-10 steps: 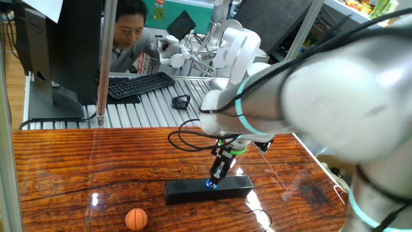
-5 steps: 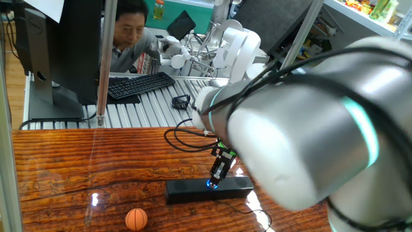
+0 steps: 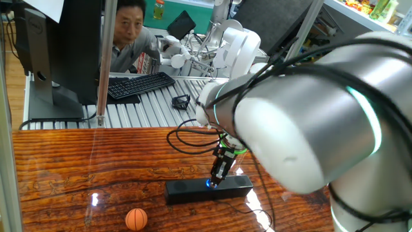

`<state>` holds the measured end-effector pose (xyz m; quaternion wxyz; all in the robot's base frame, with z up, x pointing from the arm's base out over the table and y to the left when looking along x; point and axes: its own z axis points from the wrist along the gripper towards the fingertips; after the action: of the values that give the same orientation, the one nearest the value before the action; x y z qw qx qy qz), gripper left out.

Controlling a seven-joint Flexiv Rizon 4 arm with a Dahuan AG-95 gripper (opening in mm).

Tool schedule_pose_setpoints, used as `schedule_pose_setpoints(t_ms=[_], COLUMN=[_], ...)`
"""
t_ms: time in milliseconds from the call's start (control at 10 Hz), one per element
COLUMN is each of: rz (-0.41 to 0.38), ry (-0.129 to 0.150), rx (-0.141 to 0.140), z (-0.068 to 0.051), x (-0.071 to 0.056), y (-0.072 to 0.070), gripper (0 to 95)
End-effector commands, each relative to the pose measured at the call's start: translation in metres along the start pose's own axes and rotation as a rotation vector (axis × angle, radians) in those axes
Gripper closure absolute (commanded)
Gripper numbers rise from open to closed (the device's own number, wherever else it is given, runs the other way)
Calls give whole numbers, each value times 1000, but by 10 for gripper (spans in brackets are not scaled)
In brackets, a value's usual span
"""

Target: Turn the knob to increase the volume of the speaker

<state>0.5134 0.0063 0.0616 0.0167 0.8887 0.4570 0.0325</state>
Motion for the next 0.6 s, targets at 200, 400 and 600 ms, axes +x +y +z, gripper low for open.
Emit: schedule_pose_setpoints(t_ms=[200, 400, 600], rz=[2, 0, -9], ry=[6, 9, 33], rx=[-1, -10, 5], z=[2, 3, 2], x=[-2, -2, -2], y=[-2, -2, -2], gripper=[950, 760, 570])
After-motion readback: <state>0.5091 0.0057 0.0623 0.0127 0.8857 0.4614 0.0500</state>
